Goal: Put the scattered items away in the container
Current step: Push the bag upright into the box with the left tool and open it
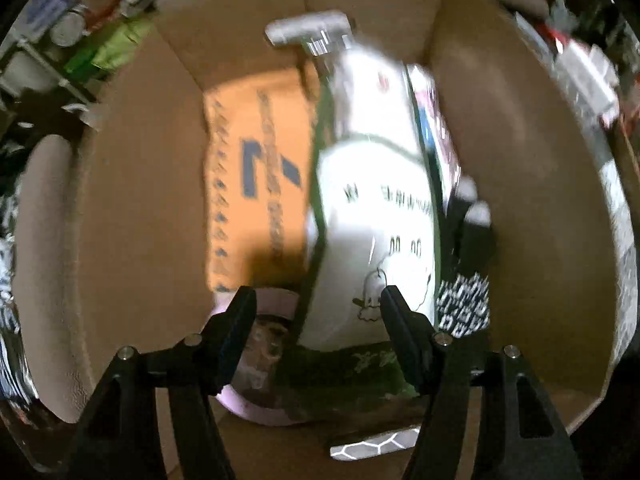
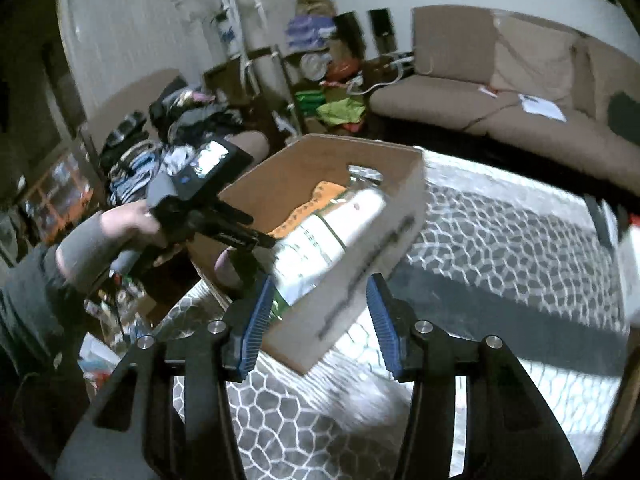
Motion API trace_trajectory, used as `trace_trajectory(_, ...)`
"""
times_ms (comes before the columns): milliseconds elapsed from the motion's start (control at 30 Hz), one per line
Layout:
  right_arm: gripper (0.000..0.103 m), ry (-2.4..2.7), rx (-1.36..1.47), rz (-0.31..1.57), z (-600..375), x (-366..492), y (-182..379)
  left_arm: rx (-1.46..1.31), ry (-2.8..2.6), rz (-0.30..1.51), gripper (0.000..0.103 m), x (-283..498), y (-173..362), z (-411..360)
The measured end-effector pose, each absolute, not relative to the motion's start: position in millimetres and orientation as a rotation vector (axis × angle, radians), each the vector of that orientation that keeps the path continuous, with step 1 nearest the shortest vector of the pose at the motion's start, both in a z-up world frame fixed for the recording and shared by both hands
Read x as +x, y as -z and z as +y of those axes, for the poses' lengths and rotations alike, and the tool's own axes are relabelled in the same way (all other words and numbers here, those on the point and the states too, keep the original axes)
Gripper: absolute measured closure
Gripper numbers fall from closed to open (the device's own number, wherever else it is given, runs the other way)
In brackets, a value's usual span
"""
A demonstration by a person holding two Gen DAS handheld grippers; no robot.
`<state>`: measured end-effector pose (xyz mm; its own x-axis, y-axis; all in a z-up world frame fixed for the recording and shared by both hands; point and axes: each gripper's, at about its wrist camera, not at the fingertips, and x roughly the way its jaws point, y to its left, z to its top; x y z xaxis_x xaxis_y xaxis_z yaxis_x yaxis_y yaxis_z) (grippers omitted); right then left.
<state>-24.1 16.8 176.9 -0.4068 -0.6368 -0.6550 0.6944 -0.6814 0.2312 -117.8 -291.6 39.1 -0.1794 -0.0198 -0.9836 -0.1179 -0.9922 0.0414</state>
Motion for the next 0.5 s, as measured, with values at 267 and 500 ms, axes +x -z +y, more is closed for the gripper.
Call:
trace_trajectory(267,0.054,2.117,1.024,-0.064,71,-34,-130,-2.116,-2.197,0.198,0.061,-132,-16,-270)
trace_trajectory(500,0.054,2.119,1.038,-0.088,92,-36,-121,-2.149,-2.186,0.221,0.087,-133,-14,-246)
